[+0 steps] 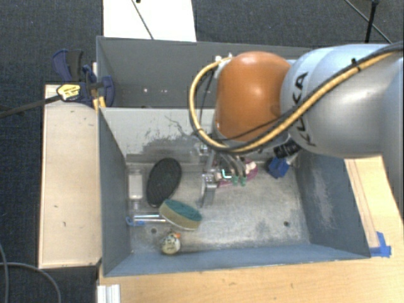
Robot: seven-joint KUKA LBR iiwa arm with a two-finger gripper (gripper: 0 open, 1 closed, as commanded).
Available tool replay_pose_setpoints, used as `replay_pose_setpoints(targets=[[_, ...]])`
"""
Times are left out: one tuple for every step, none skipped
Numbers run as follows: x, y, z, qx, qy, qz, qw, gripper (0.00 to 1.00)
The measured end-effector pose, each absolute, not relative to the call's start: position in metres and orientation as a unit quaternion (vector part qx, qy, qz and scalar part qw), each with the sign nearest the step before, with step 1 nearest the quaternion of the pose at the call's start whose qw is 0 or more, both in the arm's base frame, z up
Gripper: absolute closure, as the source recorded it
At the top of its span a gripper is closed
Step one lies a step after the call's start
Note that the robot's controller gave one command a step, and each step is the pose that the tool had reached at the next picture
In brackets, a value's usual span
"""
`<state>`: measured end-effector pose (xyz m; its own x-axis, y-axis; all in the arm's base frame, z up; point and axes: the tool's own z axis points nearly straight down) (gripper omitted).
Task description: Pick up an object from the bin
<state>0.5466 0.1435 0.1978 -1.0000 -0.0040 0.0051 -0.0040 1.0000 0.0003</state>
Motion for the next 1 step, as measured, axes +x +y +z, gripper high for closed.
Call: replay_pose_setpoints(targets=[[0.4979, 0.1595, 0.0673, 0.108, -0.994, 0.0, 0.002, 0.0]])
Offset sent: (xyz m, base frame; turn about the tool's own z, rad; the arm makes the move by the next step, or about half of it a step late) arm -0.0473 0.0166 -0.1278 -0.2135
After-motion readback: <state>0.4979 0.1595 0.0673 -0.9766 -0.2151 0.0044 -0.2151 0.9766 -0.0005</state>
